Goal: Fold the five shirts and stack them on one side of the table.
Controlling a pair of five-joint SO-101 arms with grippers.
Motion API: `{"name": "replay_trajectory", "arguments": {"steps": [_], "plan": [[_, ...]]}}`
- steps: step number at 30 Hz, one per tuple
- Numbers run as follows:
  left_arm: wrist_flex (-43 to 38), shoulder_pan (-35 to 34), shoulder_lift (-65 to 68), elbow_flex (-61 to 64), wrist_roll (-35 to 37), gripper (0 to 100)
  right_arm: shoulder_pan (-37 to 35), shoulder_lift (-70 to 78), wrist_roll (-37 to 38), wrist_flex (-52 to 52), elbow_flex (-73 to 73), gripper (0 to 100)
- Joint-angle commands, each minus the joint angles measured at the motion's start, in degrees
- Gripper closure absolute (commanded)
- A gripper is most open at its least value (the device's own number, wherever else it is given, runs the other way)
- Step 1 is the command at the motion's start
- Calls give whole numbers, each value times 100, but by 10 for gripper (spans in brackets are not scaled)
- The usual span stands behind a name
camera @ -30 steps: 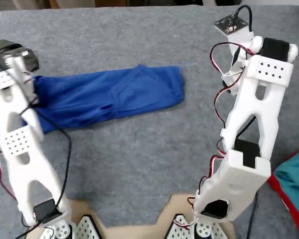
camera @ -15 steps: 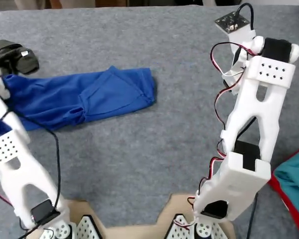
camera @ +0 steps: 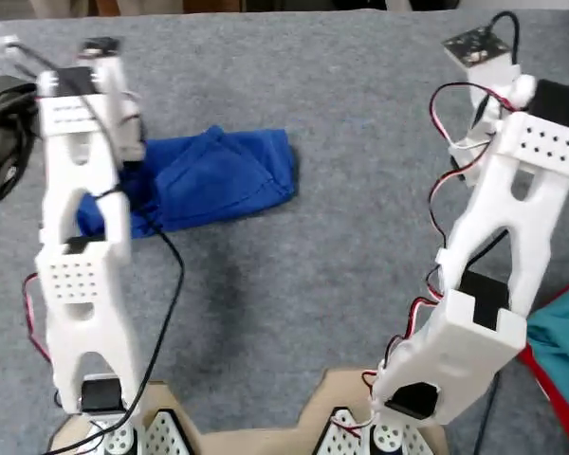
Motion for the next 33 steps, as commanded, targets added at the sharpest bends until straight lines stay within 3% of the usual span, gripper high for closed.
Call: {"name": "replay_trajectory", "arguments": {"steps": [1,5,12,21,27,31,33], "plan": [[35,668,-462,26,316,981,303,-435,-26,105,13,940],[-123,1398,-453,26,844,981,567,-435,-9,105,66,940],[-1240,2084,-198,35,1899,981,813,-435,0,88,725,940],[-1873,2778,101,26,2505,981,980,-435,237,70,822,941],[-2066,2998,119,26,2532,980,936,-409,229,35,831,941],[-2013,2945,119,70,2611,827,936,-391,229,35,831,941],[-1864,2840,110,26,2998,760,936,-391,229,35,831,941]]}}
